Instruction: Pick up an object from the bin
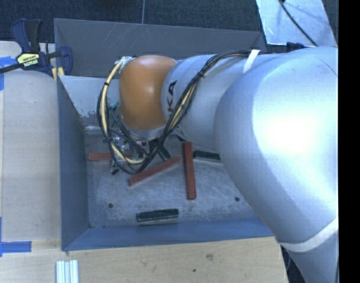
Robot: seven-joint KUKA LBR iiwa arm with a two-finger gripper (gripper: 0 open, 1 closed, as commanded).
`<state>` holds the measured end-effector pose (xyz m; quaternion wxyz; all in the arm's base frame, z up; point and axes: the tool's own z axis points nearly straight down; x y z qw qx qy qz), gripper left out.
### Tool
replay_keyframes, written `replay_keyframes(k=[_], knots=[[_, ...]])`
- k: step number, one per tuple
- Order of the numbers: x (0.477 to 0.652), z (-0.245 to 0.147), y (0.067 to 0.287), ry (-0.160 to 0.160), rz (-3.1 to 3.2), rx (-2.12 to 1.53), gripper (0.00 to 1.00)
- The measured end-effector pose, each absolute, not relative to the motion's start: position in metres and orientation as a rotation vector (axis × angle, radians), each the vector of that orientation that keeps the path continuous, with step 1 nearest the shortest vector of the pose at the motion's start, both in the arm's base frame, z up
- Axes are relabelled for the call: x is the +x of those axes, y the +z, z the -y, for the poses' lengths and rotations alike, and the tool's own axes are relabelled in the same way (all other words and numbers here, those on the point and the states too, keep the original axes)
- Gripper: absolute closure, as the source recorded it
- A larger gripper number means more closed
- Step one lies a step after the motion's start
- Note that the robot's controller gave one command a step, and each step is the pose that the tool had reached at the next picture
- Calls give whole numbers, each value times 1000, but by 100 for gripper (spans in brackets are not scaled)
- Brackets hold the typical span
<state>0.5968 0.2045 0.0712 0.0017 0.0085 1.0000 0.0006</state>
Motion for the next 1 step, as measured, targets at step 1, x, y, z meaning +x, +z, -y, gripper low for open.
replay_keyframes(k=[1], knots=[[607,-205,303,6,-3129,22,100]])
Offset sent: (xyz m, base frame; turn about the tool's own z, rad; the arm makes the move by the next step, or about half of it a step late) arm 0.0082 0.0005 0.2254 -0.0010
